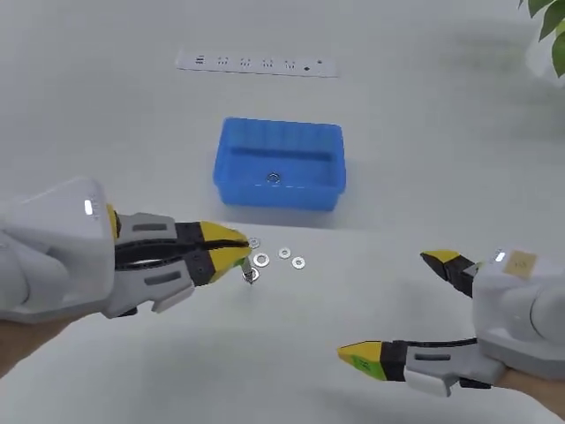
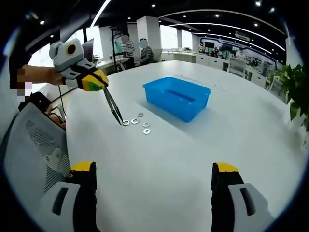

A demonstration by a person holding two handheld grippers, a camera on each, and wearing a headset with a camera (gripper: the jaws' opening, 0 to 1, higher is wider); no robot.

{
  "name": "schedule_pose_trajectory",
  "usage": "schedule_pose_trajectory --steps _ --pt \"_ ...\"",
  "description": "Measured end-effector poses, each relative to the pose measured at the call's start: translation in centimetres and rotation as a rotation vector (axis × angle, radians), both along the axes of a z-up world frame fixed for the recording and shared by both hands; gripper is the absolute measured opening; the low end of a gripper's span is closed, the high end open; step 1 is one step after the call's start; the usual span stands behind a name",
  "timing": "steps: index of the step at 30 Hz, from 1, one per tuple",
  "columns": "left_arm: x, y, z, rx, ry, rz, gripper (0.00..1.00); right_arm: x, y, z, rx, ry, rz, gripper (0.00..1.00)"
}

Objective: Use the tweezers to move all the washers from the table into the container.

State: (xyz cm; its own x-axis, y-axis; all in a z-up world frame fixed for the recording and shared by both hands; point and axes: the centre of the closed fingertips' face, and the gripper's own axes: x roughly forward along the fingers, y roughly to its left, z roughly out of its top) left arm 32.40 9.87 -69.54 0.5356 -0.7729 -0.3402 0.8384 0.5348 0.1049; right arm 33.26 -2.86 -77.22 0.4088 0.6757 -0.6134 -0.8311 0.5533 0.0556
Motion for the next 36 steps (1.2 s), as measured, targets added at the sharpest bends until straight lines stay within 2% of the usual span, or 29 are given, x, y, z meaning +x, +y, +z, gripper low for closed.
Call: schedule_pose_trajectory --steps 3,5,7,10,12,16,17,21,23,25,28,31,33,36 --pt "0.1 -0.1 -0.3 -0.001 0.0 0.003 0.05 0.0 0.1 0.1 0.001 0.001 0.0 0.99" --pt "0.0 -0.3 -0.3 -0.017 0.001 -0.004 0.05 -0.1 0.1 0.2 0.004 0.002 0.001 0.99" --pt "0.0 -0.2 -0.2 -0.014 -0.006 -0.003 0.05 -0.2 0.2 0.3 0.004 0.004 0.002 0.99" --pt "0.1 -0.2 -0.2 -0.021 0.0 0.003 0.05 -0.5 0.3 0.2 0.006 0.014 0.004 0.99" --pt "0.0 -0.2 -0.2 -0.022 0.01 -0.003 0.05 -0.6 0.4 0.2 0.008 0.02 0.008 0.98" --pt "-0.8 -0.6 -0.4 -0.009 0.05 -0.05 0.05 -0.6 1.5 0.3 0.019 0.027 0.027 0.98" --pt "-0.7 -0.5 -0.4 0.006 0.048 -0.049 0.05 -0.6 1.8 0.4 0.02 0.029 0.035 0.98" --pt "-0.3 -0.1 -0.5 0.013 0.082 -0.045 0.05 -0.1 3.9 1.1 0.048 0.026 0.088 0.94" --pt "-0.2 0.0 -0.5 0.016 0.099 -0.048 0.05 -0.2 5.4 1.5 0.06 0.03 0.139 0.9" --pt "0.0 0.0 -0.5 0.021 0.106 -0.056 0.05 -0.4 7.0 1.9 0.072 0.028 0.196 0.81" --pt "0.2 0.2 -0.6 0.034 0.12 -0.06 0.05 -1.0 9.2 2.0 0.098 0.047 0.276 0.75" --pt "0.4 0.5 -0.7 0.044 0.13 -0.062 0.05 -1.8 11.0 1.6 0.092 0.047 0.373 0.68" --pt "0.3 0.5 -0.8 0.049 0.135 -0.065 0.05 -2.2 12.0 1.4 0.081 0.02 0.456 0.62" --pt "0.3 0.3 -0.8 0.044 0.137 -0.073 0.05 -2.7 12.9 0.9 0.068 0.036 0.542 0.54"
